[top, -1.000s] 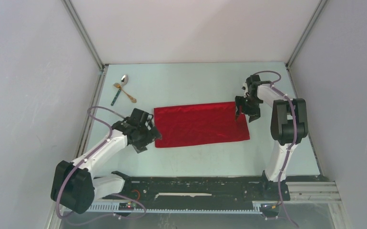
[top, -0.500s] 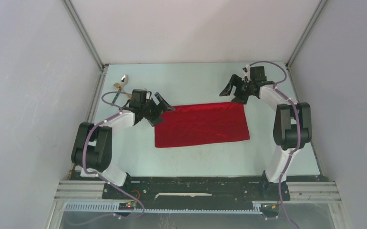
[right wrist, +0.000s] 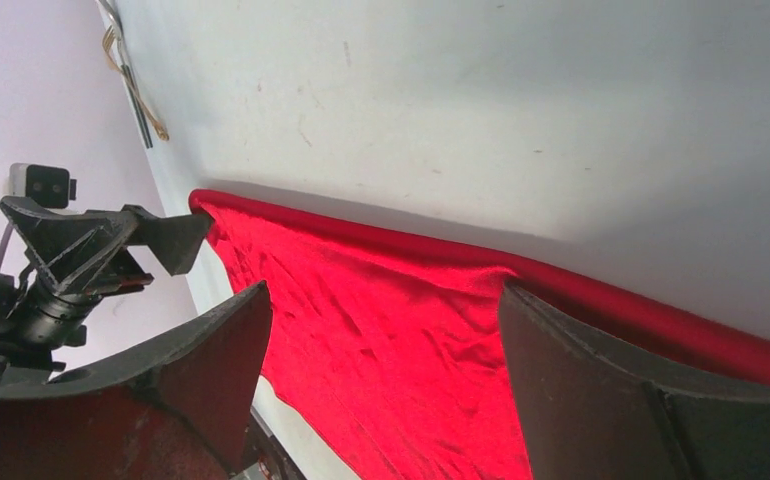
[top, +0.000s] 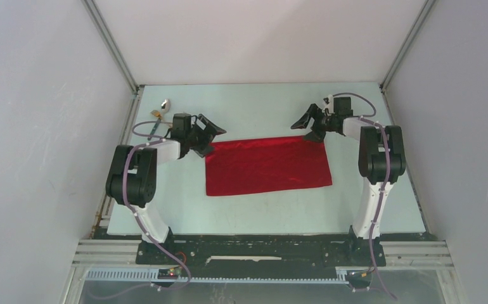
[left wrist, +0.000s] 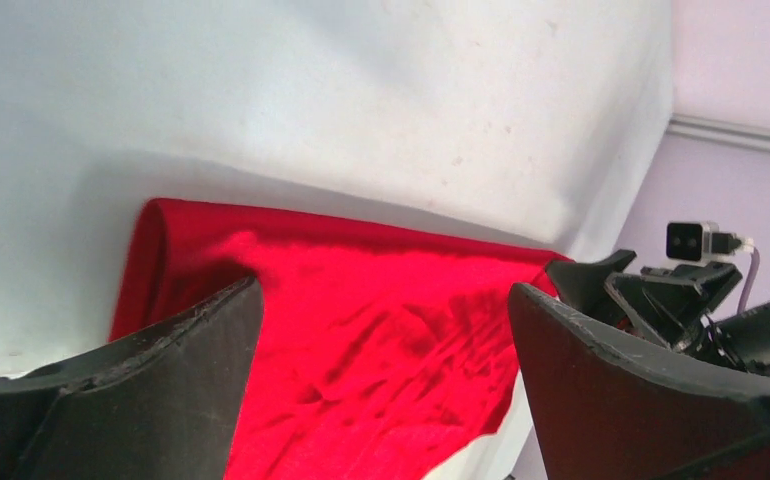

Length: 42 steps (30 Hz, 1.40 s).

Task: Fold the napkin into a case and place the utensils inside
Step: Smooth out the rectangle-folded napkin at the center of the board, then pick up the rectangle-folded napkin from the center of the board.

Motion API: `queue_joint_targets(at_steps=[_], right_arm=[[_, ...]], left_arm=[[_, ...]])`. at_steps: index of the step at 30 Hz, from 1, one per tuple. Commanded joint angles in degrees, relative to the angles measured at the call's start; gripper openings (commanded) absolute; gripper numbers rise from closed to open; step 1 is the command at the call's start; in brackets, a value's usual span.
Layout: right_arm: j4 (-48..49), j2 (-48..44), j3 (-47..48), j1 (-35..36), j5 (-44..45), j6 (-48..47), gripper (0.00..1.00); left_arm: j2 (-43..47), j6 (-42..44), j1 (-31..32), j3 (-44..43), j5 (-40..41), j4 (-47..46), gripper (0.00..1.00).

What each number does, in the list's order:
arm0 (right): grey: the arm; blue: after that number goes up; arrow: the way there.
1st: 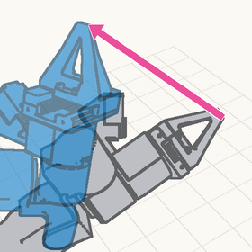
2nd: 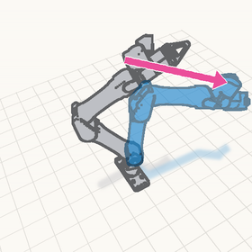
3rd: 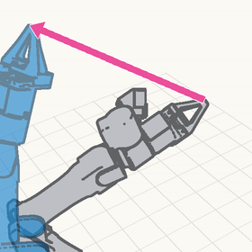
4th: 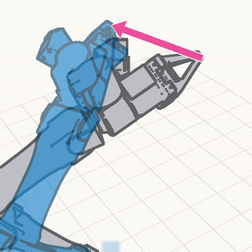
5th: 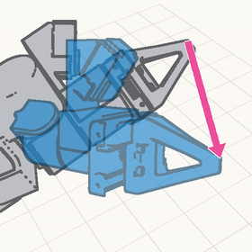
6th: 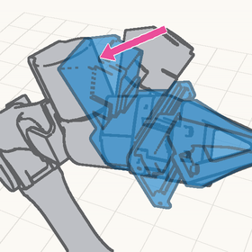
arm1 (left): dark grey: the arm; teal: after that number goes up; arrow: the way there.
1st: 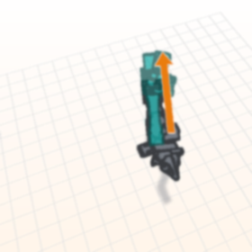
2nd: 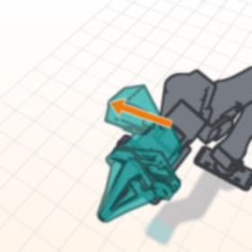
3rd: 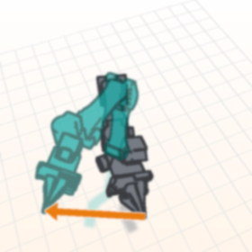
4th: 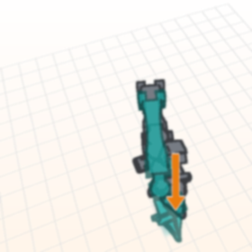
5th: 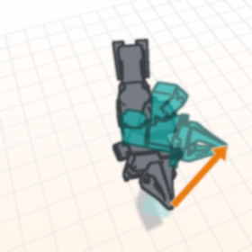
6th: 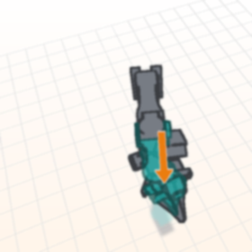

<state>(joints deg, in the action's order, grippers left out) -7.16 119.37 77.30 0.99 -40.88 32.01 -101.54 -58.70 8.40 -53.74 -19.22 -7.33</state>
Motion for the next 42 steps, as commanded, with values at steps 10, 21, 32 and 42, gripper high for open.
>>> queue_joint_targets(at_steps=[10,21,32,42], right_arm=[[1.5,3.1,1.2,-5.0,0.4,2.0,0.9],[-18.8,0.7,11.8,-5.9,6.3,-7.8,0.9],[-51.6,-5.8,16.4,-1.2,29.1,-22.0,0.9],[-50.5,-3.2,13.9,2.5,32.5,-23.1,0.79]], left_arm=[[0.0,1.2,-2.8,-1.1,8.8,2.3,1.0],[7.1,7.0,0.0,-9.0,7.0,12.8,1.0],[23.6,14.6,6.7,-7.5,1.9,25.1,1.0],[39.1,19.3,8.3,-2.4,1.3,32.5,1.0]])
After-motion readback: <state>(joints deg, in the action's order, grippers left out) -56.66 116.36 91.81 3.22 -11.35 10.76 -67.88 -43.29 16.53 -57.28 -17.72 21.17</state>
